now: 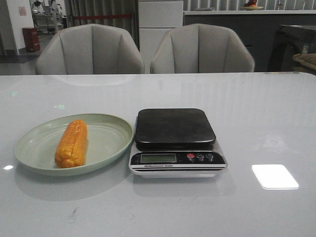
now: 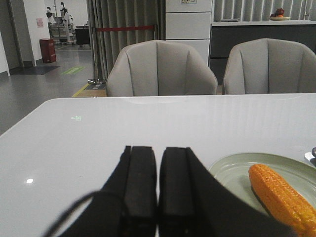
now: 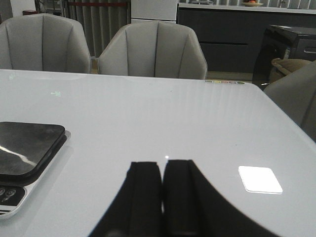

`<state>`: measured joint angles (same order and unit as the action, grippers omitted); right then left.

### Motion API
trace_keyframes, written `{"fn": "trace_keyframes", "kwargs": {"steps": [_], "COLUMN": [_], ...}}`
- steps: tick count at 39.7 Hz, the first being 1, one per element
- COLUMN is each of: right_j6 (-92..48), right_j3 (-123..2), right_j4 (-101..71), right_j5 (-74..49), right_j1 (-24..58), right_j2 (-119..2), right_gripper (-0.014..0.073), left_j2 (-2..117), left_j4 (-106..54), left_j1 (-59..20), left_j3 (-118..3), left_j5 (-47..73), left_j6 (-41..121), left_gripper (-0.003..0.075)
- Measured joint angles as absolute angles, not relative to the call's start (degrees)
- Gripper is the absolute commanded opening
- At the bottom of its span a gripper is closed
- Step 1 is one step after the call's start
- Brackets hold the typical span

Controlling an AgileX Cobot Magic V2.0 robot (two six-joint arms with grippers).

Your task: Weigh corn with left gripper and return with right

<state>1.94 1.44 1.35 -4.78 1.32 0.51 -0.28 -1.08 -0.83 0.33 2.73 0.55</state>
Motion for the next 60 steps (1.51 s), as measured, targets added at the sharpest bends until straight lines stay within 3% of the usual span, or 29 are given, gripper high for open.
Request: {"fn": "trace_keyframes", "kwargs": {"steps": [14,32,47,52,57,60], "right_j6": [1.94,2.02,2.02,2.02,2.02,2.02], "right_j3": [1.44,1.44,1.44,1.44,1.44,1.44], "right_j4": [1.35,1.35,1.35,1.35,1.35,1.35], "right_j5": [-4.68,-4.68,-4.68,-4.68,-4.68,-4.68], "right_j1": [1.32,1.32,1.32,1.32,1.32,1.32], "right_j2": [0.51,0.51,0.51,0.51,0.51,0.51], "right_gripper": [0.0158,0.0158,0.0158,0.0158,0.0158,0.0158], "left_j2": [-0.28,13.48,15.74,17.95,20.96,23.25], "left_j4": [-5.52,-2.66,-2.39,-2.25,-2.17,-2.17], "left_j1": [-0.83,-0.83,-4.42,-5.69,-9.03,-10.83], "left_j3": [-0.17,-23.65,-22.76,-22.63,-22.63,-22.63], "left_j5": [-7.74,22.05,25.71,26.14,26.14,26.14], "left_j6": [0.42,0.42,0.42,0.42,0.42,0.42], "left_gripper": [0.0113,0.0113,0.0125,0.0234,0.0463,0.0552]}}
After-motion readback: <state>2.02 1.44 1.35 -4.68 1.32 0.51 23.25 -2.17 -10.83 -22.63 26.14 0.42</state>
